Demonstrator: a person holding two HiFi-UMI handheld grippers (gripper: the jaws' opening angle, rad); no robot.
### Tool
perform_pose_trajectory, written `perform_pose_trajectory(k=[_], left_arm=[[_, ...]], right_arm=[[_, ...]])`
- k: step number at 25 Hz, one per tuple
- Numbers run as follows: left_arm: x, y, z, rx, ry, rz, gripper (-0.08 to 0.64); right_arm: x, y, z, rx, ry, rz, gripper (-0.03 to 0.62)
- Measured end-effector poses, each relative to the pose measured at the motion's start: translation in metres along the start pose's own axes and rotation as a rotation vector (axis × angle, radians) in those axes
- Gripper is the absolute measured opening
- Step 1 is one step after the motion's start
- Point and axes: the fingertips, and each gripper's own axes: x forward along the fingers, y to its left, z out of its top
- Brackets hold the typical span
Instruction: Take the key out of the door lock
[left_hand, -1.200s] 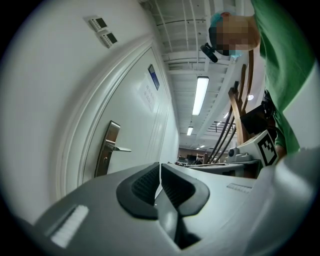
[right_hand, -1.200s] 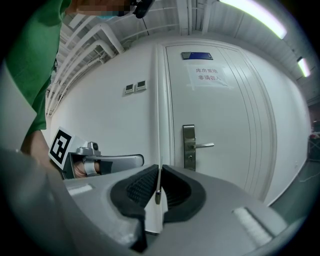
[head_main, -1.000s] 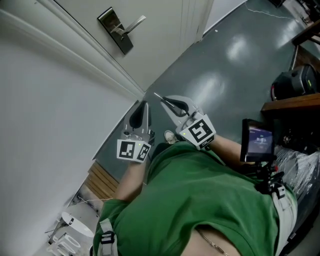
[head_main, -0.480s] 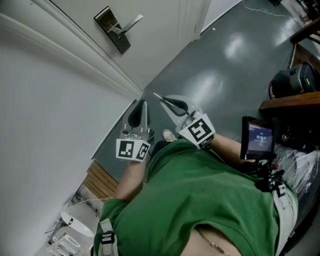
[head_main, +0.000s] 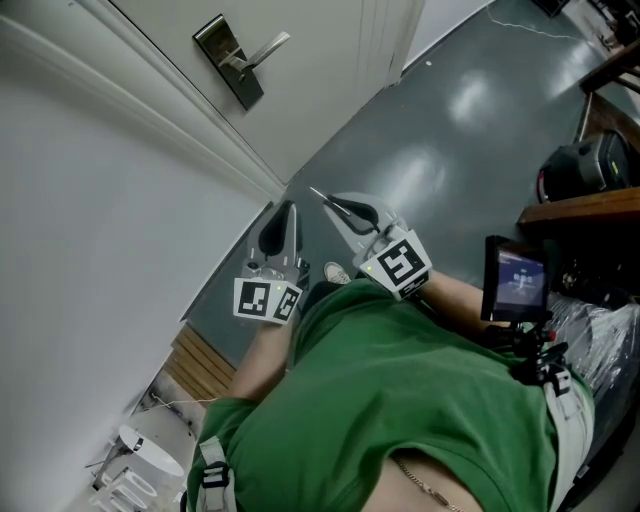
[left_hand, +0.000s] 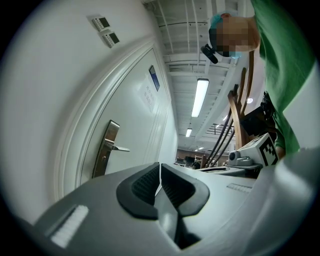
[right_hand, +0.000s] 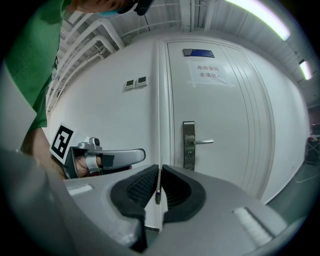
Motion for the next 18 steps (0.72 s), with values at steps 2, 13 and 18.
perform_pose_trajectory(k=[2,13,18], left_arm=[[0.0002,0.0001,-0.0005,-0.001,0.002,-0.002,0.012],[-0.0001,0.0023,0.0014,-0.007,0.007,-0.004,0.012],[0.0003,0.0024,0.0014,-0.005,0.010,-0.010,0.012]], right_arm=[[0.0006,-0.0003,0.0001,0.001,0.000,-0.002,0.026],[0.0025,0.0000,0.0023,0.002,0.002,-0.007,0.026],[0.0030,-0.0002,0.0021,-0.004,0.005,-0.008,0.026]])
